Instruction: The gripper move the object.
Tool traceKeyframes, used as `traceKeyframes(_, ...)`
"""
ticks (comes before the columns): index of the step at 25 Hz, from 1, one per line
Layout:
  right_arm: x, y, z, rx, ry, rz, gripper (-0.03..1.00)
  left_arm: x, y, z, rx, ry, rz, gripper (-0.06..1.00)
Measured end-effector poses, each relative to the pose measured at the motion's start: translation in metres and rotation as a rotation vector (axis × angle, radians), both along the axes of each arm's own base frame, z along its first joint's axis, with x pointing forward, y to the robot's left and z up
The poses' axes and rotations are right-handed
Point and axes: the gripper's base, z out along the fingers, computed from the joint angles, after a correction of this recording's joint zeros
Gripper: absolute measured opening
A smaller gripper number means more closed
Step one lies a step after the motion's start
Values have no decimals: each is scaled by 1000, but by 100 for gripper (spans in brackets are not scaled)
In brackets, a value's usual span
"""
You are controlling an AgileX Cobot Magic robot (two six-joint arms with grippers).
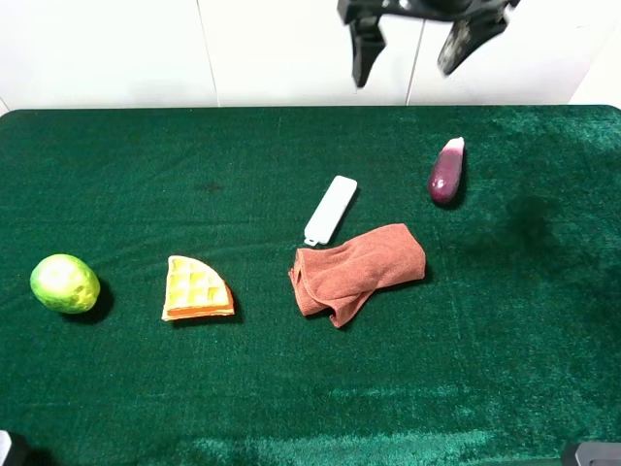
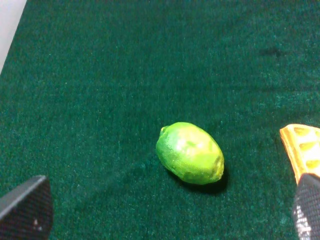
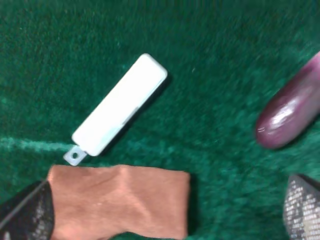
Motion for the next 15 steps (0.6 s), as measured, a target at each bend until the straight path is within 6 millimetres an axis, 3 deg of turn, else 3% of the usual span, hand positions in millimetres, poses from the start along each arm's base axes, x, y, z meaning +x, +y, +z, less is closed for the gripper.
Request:
traceKeyframes(6,-32,-32,22,-63,-74,28,70,0,0,0,0,0,0,97)
traceKeyframes(15,-107,-83,39,-65,-138,25,70,0,0,0,0,0,0,97)
